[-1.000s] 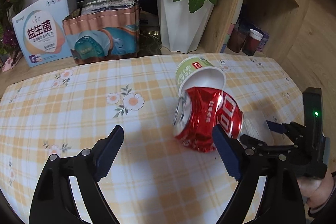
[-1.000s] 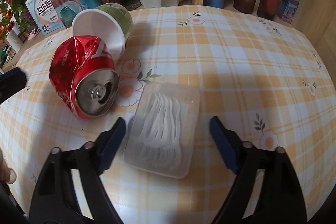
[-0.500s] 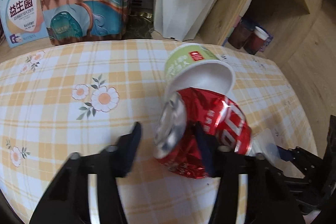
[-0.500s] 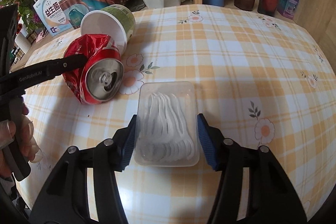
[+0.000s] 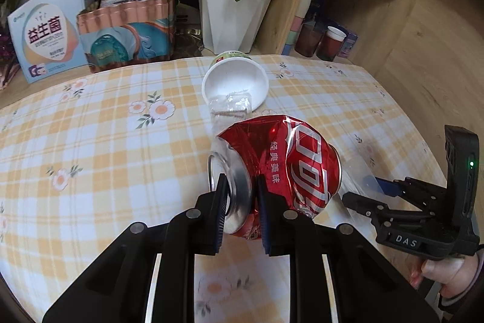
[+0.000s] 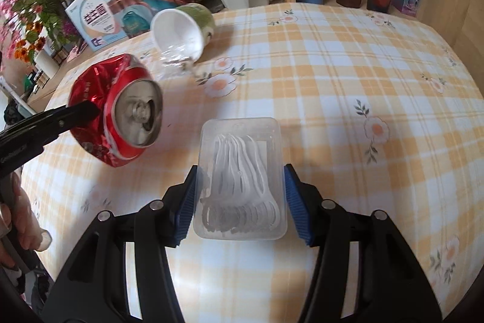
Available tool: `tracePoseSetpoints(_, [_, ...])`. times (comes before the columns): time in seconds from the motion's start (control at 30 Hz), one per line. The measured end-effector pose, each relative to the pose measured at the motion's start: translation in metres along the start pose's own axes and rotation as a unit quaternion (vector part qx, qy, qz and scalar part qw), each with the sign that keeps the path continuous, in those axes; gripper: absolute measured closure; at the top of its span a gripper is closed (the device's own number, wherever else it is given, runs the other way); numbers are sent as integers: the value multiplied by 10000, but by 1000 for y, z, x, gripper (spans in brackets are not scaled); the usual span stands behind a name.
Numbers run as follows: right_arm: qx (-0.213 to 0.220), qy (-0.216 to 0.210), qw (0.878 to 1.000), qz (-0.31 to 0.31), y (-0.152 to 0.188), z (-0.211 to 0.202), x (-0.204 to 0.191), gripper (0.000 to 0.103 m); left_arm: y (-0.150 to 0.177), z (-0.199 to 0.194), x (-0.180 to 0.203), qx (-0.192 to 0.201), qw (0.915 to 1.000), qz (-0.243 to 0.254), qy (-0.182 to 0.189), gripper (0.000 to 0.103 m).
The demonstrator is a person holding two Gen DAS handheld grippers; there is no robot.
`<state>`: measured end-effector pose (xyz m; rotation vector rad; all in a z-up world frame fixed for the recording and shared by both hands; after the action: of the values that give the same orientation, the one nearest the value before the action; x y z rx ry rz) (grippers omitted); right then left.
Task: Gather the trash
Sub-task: 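Carry the red can and clear floss-pick box down to the bin with both tools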
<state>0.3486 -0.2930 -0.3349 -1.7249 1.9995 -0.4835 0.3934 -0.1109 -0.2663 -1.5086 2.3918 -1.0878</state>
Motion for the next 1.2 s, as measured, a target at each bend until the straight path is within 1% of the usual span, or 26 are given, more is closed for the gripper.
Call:
tracePoseSetpoints(0.13, [31, -108, 9999, 11, 16, -22, -7, 47, 20, -30, 1, 56, 9999, -34, -118, 84])
tracePoseSetpoints(0.2, [50, -193, 9998, 25, 22, -33, -11, 47, 31, -46, 0, 61, 9998, -133, -146, 84])
tracePoseSetpoints(0.33, [138, -231, 9996, -102, 36, -55, -21, 47, 51, -75, 1, 144, 9994, -168, -270, 84])
tracePoseSetpoints(0.47, [171, -270, 9993, -179, 52, -73, -30, 47, 67, -98, 5, 215, 9989, -183, -374, 84])
tracePoseSetpoints(0.67, [178, -370, 9987, -310, 78, -98, -41, 47, 102, -128, 13, 189, 9972, -382, -610, 84])
tracePoseSetpoints(0.73, [206, -343, 9985, -382, 87, -107, -42, 47, 116, -137, 17, 198, 9967, -478, -620, 84])
tracePoseSetpoints(0.9, [228, -380, 9985, -334, 107, -127, -37, 47, 148, -151, 27, 139, 9963, -609, -589, 84])
tracePoseSetpoints(1.07, [249, -502, 9980, -292, 128, -145, -41, 47, 171, -164, 40, 156, 9957, -737, -546, 84])
tracePoseSetpoints(1.2, [241, -561, 9975, -347, 143, -155, -46, 47, 185, -175, 51, 171, 9956, -740, -547, 84])
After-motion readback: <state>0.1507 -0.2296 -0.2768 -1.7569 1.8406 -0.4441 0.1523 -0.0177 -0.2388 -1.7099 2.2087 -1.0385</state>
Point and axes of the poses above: each gripper's, at about its wrist camera, not at the fingertips, and z roughly the way its jaws point, x to its right, y to its underside, the point moved 5 cm from there along z, roughly the way its jaws point, and after that the axes turned 6 degrees about y, right-handed, at the moved point
